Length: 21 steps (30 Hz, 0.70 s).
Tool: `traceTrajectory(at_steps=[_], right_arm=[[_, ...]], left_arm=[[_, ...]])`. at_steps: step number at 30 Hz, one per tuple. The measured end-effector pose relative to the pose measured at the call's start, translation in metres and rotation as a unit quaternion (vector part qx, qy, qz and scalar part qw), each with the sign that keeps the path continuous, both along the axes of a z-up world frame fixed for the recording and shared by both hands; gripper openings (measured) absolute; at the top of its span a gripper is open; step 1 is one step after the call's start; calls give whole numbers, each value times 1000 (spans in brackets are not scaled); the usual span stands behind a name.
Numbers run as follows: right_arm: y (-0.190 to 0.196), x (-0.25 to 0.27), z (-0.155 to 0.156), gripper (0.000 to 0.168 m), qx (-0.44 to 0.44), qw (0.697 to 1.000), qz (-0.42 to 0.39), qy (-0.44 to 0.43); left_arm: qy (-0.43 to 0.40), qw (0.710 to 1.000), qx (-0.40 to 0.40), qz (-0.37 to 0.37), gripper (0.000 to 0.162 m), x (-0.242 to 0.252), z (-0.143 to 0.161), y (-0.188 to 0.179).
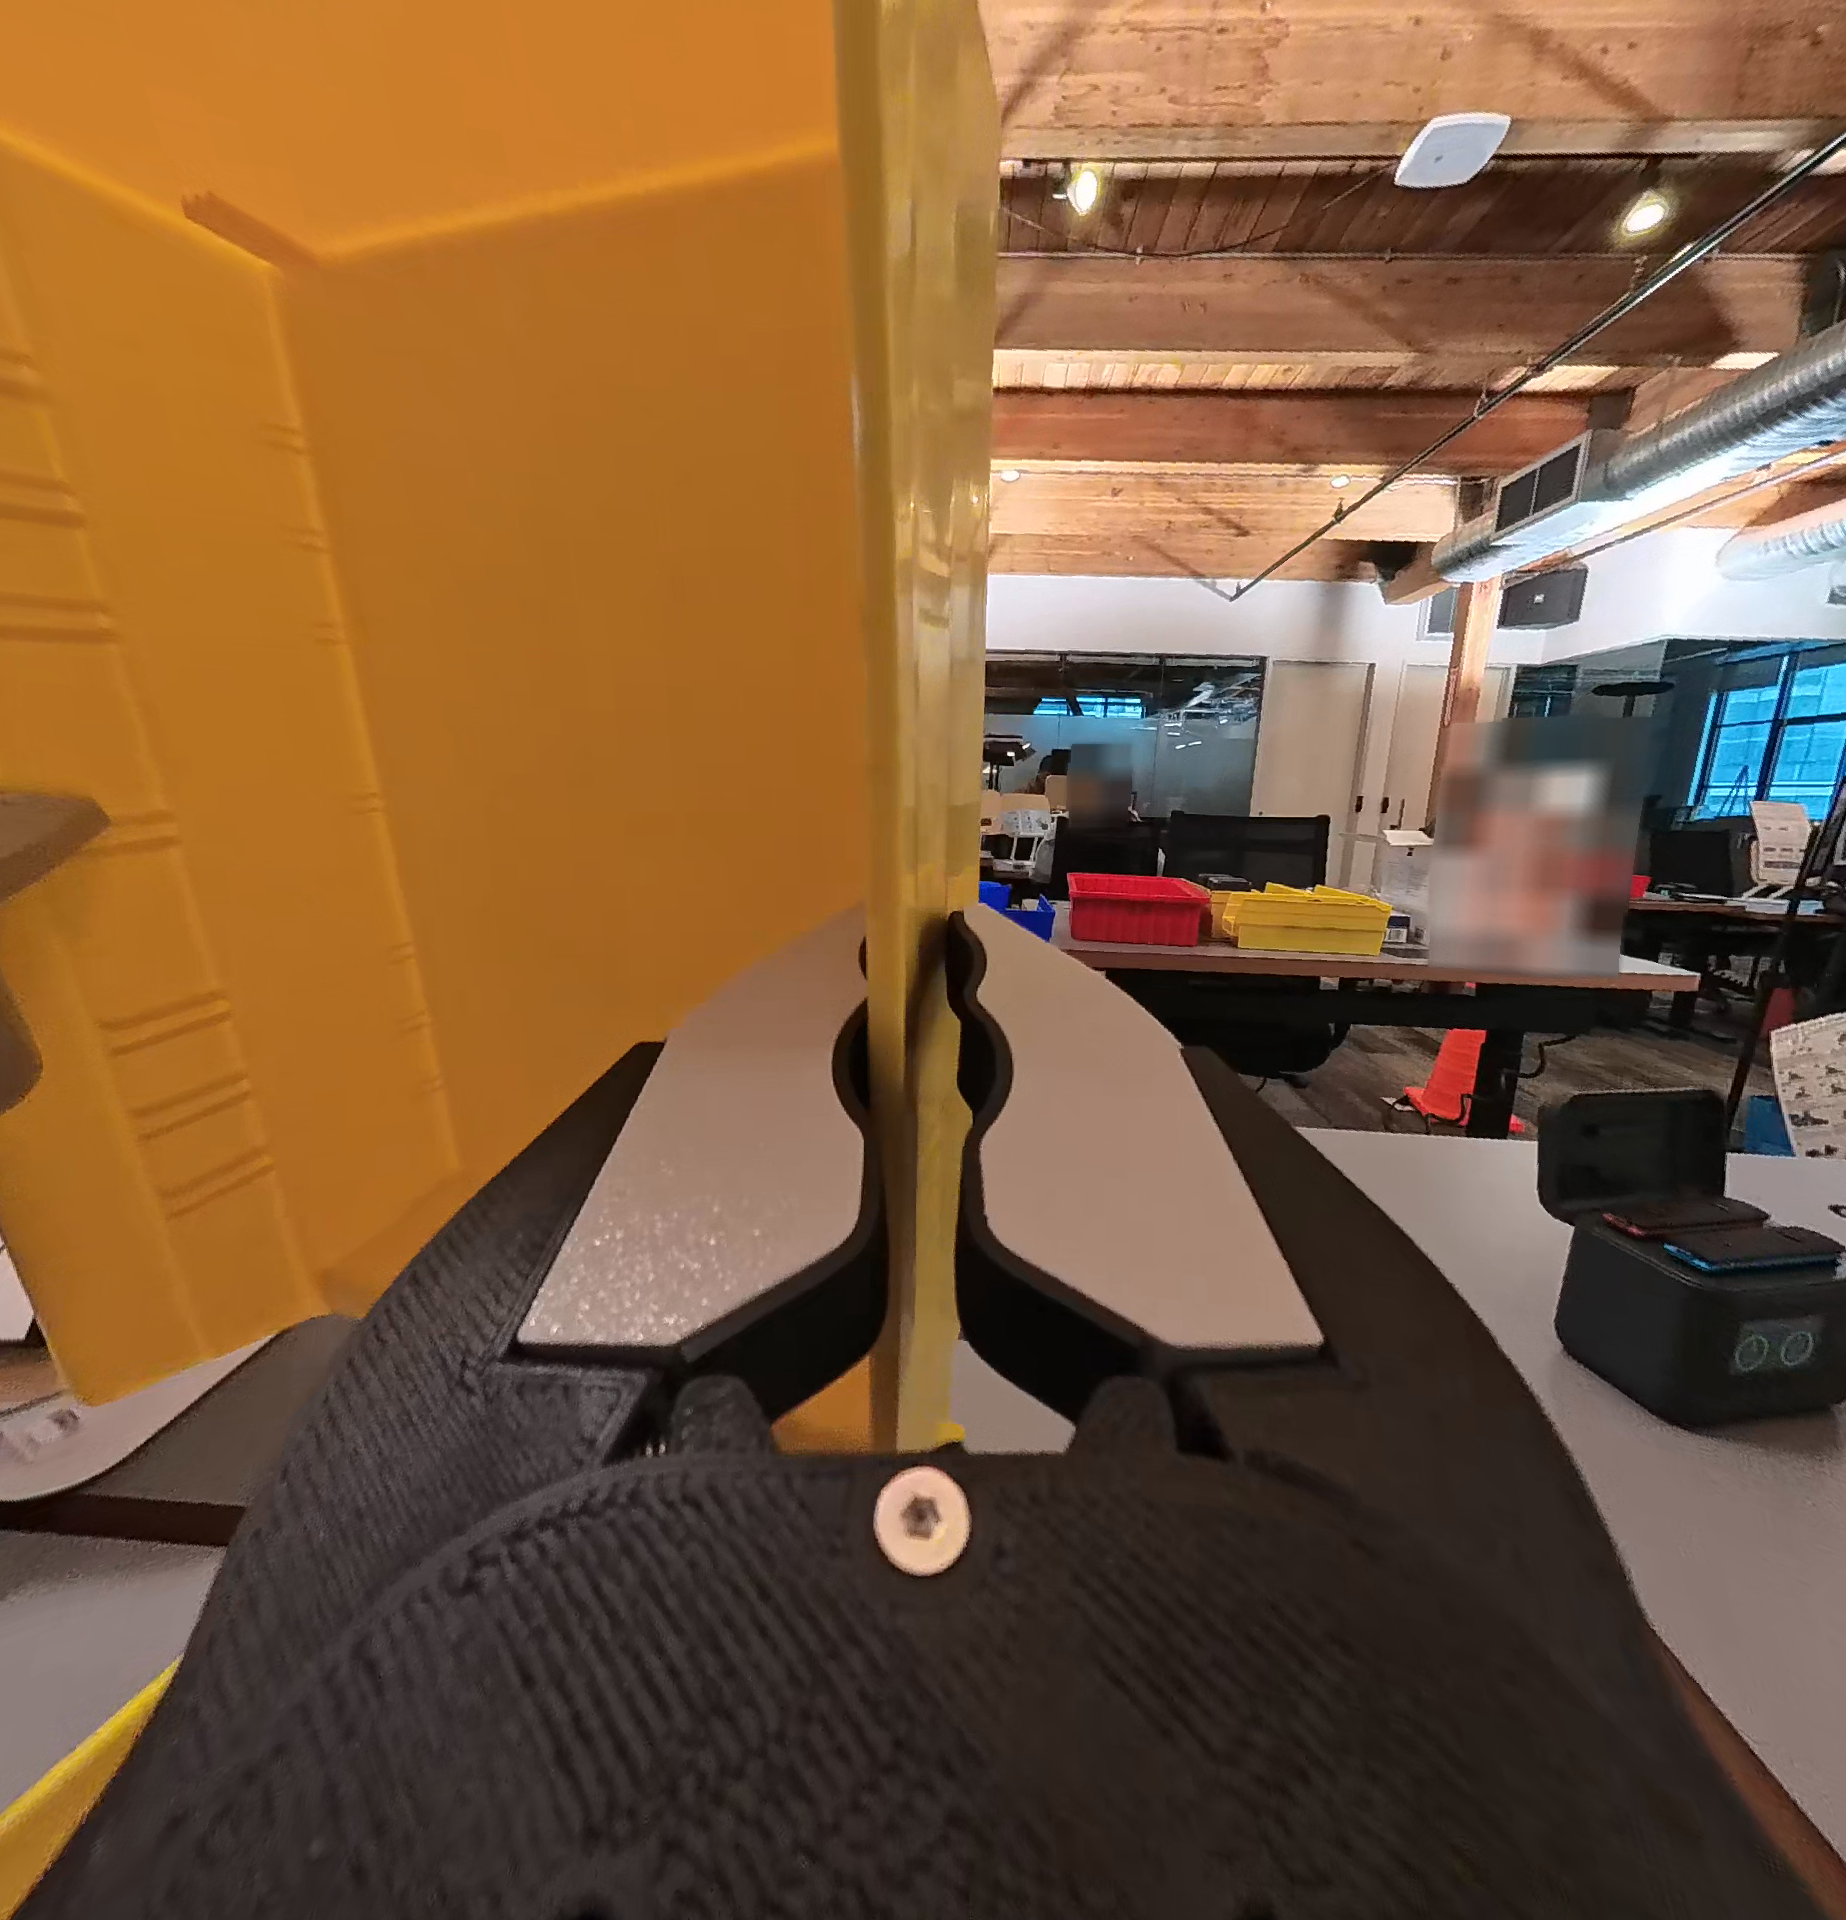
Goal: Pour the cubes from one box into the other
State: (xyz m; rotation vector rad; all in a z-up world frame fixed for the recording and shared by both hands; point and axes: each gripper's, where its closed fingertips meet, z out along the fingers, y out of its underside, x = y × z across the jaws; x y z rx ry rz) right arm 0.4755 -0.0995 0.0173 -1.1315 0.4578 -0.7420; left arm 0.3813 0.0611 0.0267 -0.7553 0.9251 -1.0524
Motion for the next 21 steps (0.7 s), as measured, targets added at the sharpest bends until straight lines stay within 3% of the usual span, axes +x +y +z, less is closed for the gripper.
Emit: traceTrajectory(at_steps=[11, 16, 21], right_arm=[[-1, -14, -4, 8, -63, 997, -47, 17], [15, -34, -15, 7, -128, 983, -65, 117], [60, -80, -31, 7, -187, 958, -39, 213]], left_arm=[[35, 999, -15, -1, 5, -7, -6, 4], [141, 988, -61, 19, 5, -22, -17, 23], [251, 959, -111, 70, 5, -66, -25, 65]])
